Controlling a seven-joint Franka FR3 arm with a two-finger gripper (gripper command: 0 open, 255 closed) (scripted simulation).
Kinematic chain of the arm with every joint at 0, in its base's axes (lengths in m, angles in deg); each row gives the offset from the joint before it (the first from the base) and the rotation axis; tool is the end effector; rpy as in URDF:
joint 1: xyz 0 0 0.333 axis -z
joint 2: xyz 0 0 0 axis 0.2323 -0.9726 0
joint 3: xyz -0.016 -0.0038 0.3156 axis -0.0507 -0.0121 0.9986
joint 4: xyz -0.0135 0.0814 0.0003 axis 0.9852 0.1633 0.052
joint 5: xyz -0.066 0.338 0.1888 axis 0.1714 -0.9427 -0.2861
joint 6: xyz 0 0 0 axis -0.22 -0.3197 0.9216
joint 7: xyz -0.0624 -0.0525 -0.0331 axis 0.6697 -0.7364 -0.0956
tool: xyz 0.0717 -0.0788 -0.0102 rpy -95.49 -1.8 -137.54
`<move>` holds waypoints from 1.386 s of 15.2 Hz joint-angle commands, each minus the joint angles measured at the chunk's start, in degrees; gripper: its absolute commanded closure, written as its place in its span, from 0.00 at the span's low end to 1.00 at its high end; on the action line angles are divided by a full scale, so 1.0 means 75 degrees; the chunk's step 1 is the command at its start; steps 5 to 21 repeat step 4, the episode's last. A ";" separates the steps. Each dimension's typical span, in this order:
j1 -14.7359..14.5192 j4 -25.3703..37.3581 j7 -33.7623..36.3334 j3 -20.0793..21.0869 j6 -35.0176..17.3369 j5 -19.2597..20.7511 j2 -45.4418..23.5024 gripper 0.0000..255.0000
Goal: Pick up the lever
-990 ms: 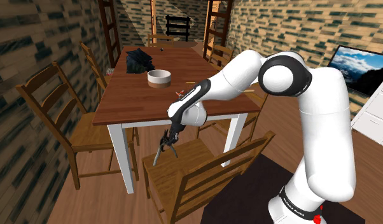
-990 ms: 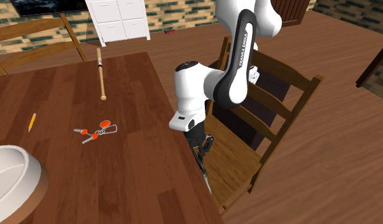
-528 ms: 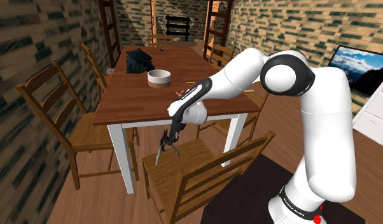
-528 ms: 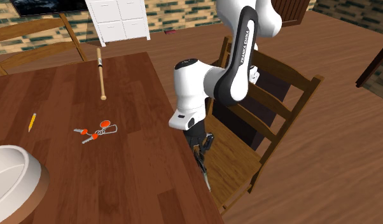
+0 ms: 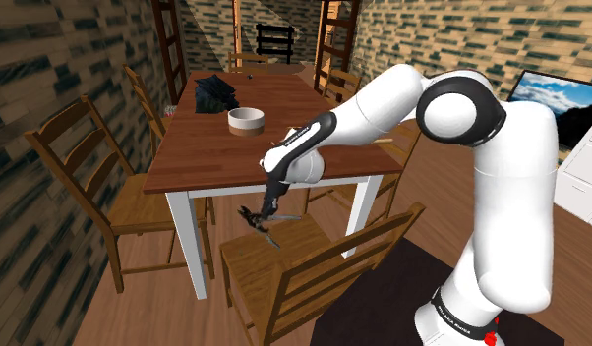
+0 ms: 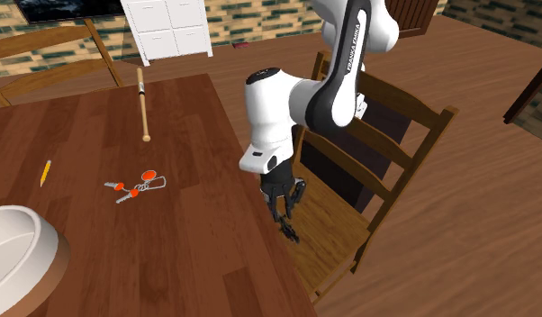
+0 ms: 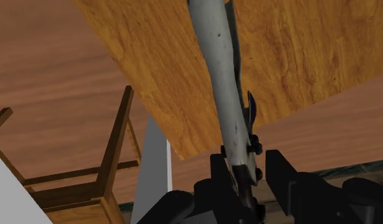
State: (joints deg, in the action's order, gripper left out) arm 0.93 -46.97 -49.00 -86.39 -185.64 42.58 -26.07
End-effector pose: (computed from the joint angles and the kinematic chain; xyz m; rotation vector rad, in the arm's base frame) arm 0.5835 0.1086 0.2359 -2.5810 -1.3561 -0.4222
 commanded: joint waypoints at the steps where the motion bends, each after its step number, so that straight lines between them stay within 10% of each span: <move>1: -0.0034 0.0048 0.0100 -0.0076 -0.0014 0.0094 0.0254 1.00; 21: -0.0114 0.0048 0.0152 -0.0171 0.0078 0.0127 0.0344 1.00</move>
